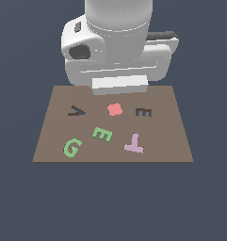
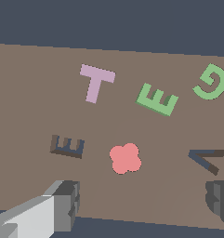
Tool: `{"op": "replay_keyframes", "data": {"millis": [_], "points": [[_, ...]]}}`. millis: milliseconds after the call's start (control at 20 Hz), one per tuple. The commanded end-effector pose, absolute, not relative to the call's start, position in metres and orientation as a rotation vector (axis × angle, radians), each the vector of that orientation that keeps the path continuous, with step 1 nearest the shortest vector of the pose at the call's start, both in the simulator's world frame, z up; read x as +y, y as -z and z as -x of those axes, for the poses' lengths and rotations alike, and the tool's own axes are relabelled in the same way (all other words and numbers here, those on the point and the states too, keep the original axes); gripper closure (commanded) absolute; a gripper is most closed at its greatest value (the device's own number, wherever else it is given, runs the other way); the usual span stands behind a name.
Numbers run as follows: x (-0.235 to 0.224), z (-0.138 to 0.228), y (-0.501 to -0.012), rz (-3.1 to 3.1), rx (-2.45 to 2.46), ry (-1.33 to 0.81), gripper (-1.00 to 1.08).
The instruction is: Insert a designated object into the corresponding slot on a board.
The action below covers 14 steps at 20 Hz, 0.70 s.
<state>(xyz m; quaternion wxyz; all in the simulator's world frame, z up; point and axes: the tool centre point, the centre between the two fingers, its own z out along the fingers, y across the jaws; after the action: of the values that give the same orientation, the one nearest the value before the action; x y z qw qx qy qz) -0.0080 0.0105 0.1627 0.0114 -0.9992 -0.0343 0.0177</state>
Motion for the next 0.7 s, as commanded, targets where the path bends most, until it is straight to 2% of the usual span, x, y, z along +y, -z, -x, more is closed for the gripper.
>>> {"op": "replay_keyframes", "data": {"millis": [0, 650], "points": [[0.010, 0.008, -0.163, 3.117, -0.107, -0.055, -0.92], [0.003, 0.004, -0.152, 3.108, -0.277, -0.051, -0.92]]}}
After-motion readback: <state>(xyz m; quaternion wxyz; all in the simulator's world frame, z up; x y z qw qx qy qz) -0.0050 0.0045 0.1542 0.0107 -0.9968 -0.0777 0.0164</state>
